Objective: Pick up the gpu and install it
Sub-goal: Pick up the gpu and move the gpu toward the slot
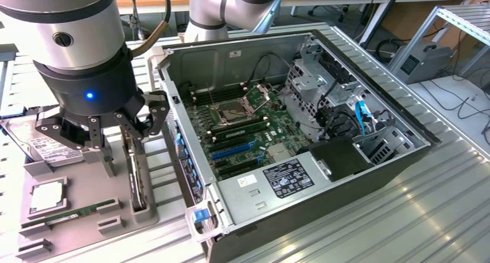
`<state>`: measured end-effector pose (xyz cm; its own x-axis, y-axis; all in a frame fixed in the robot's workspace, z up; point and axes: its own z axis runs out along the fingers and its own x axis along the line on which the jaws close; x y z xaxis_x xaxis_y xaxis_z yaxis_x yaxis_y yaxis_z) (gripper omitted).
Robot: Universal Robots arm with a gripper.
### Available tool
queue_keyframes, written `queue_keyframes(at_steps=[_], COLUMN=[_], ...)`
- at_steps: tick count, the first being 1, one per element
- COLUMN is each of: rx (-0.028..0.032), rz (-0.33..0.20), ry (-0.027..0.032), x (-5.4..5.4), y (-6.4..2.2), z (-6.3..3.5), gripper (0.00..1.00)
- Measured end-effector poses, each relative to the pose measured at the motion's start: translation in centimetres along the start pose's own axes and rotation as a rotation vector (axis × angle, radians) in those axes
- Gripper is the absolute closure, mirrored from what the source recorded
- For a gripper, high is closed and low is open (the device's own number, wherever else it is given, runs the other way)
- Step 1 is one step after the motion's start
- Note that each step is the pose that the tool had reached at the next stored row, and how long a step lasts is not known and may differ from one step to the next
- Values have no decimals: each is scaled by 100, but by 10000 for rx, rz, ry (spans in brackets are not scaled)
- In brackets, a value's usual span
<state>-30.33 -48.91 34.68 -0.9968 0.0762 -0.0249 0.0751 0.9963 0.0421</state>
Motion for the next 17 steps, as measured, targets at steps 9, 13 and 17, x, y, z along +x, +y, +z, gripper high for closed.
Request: queue_keyframes(at_steps=[9, 13, 17], rx=[0, 0, 13], rz=[0, 0, -1], ry=[0, 0, -1], x=[4, 4, 3], y=[-23, -23, -24], z=[191, 201, 211], gripper=[52, 52, 52])
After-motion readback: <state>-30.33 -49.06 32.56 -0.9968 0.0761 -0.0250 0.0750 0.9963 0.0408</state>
